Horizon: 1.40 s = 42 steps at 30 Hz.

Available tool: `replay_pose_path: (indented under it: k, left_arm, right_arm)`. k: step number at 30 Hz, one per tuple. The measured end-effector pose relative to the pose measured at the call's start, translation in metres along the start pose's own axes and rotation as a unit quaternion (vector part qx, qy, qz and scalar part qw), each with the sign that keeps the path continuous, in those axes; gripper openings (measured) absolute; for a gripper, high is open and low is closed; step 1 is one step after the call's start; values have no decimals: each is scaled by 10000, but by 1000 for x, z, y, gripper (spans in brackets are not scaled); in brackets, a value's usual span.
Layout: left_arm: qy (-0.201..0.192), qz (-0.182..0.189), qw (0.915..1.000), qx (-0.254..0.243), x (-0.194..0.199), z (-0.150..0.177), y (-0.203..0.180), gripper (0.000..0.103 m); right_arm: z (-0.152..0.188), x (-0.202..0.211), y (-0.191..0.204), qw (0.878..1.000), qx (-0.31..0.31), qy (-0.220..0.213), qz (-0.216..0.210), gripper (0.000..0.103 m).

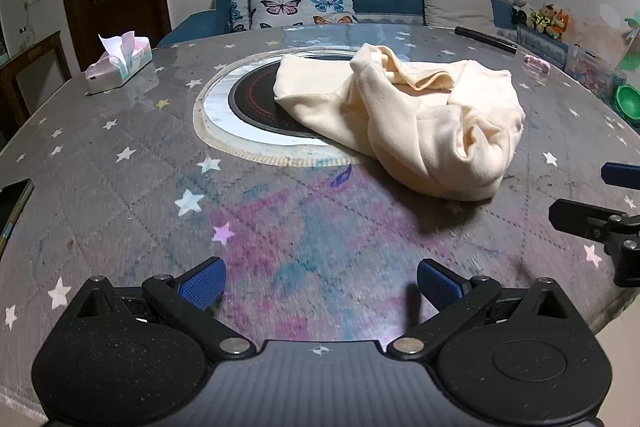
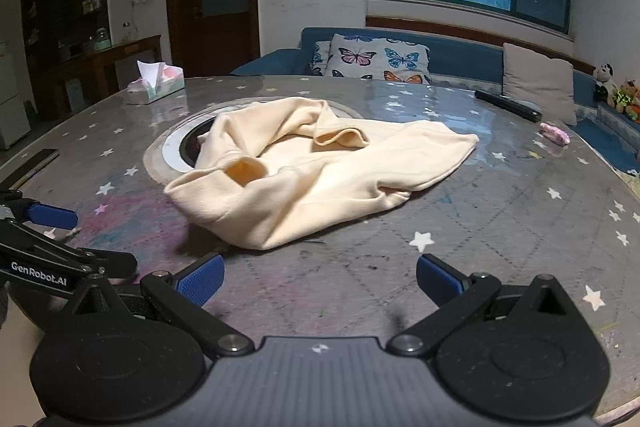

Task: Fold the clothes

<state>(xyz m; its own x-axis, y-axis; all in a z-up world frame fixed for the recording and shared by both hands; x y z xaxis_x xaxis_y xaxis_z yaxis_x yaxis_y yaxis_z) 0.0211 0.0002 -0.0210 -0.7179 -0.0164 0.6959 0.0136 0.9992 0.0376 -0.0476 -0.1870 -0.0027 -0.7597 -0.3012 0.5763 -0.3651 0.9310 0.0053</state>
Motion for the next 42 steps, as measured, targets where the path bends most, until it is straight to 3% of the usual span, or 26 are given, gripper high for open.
replay_pose_path:
  k: [4,8,17,42]
  left_arm:
    - [34,-9,10000,-1,1,2,-2,103]
    - [68,-17,10000,-1,2,5,-3,103]
    - [110,-35,9999,-12,4,10,-5,103]
    - [154,-33,9998,-96,-3,1,-9,103]
  right_arm:
    - [2,3,7,10000,68,-14,61,103]
    - [6,5,11,9997,-61,121,-205,103]
    - [10,1,10,9986,-137,393,-330,103]
    - [9,-10,7,9981,-157,538,-266,103]
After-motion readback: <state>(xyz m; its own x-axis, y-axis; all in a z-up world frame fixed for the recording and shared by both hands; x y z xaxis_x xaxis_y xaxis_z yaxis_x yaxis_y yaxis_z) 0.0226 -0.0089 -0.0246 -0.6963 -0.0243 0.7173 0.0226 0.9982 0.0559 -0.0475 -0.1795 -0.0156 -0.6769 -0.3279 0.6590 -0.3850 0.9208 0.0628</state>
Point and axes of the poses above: each gripper's, at about its wrist camera, not at the fingertips, and x roughly against the way its jaws point, y to its left, z to its underside, the point moved 3 cm from there along -x, roughly the way its jaws point, and after that the axes turned 1 degree about -x, right-handed, at the moved point
